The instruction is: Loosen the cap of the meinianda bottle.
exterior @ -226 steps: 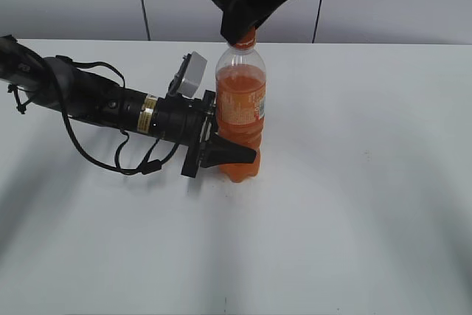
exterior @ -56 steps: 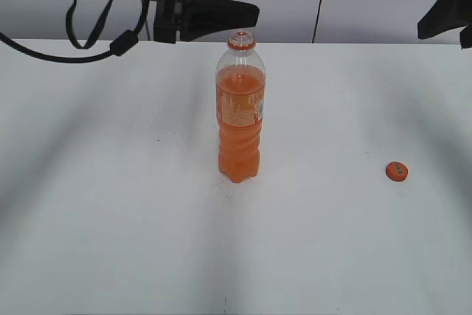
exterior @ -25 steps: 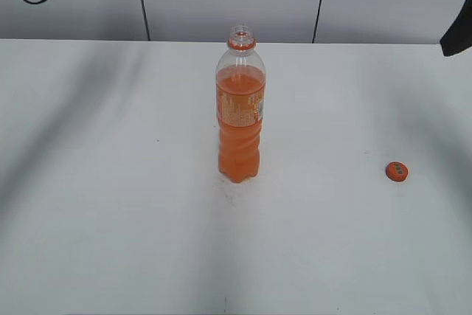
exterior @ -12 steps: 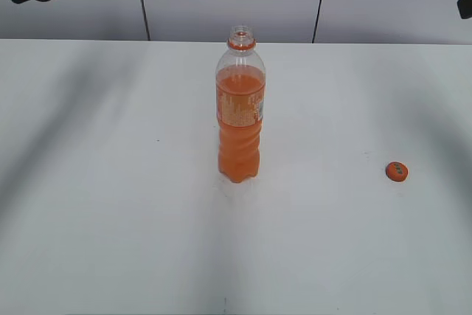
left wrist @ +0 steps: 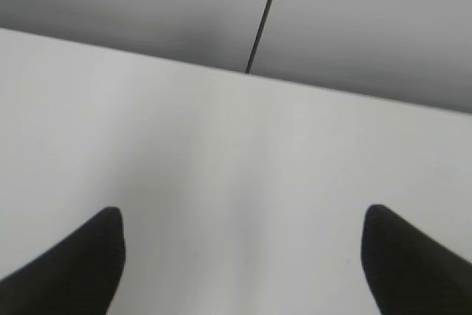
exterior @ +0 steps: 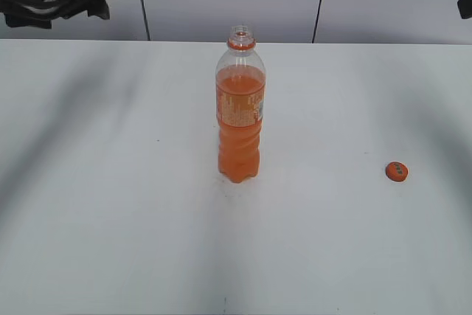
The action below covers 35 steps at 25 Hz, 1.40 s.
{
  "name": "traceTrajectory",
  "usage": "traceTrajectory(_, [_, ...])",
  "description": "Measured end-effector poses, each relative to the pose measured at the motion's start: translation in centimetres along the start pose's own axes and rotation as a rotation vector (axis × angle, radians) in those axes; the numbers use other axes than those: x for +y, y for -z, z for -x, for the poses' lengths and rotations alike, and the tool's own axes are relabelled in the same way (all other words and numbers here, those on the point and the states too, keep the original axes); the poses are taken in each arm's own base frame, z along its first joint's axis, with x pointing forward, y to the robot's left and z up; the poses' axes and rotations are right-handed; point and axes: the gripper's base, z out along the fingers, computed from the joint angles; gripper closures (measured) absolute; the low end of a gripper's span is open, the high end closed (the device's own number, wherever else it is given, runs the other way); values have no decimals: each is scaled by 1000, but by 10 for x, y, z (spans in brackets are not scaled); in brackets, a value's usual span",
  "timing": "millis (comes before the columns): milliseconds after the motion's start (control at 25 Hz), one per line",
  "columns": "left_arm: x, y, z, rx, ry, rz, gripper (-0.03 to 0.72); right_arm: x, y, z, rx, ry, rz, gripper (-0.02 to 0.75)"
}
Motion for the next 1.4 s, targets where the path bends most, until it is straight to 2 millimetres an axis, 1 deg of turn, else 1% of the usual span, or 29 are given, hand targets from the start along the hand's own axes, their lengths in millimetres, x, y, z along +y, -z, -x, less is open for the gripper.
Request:
traceTrajectory(240, [-4, 4, -14, 164, -29, -50, 97, 0, 0, 0, 0, -43, 0, 223])
traceTrajectory(400, [-7, 17, -17, 230, -43, -92, 97, 0, 0, 0, 0, -67, 0, 223])
traceTrajectory(520, [-8, 25, -23, 317, -63, -115, 97, 0, 0, 0, 4, -76, 1, 223])
traceTrajectory(760, [-10, 40, -36, 505, -86, -158, 97, -1, 0, -8, 90, -71, -16, 223])
traceTrajectory(880, [-10, 50, -32, 565, -100, -156, 97, -3, 1, -10, 111, -89, -39, 223])
traceTrajectory(1040, [-13, 57, -22, 540, -103, -165, 97, -5, 4, -11, 111, -114, -72, 223])
traceTrajectory(1160, [-11, 59, -22, 560, -114, -153, 97, -4, 9, -12, 97, -137, -76, 223])
traceTrajectory(1280, [-6, 62, -26, 615, -149, -111, 97, -1, 18, -14, 71, -156, -80, 223])
traceTrajectory(1400, [-2, 63, -27, 633, -182, -68, 97, 2, 28, -21, 51, -158, -82, 223])
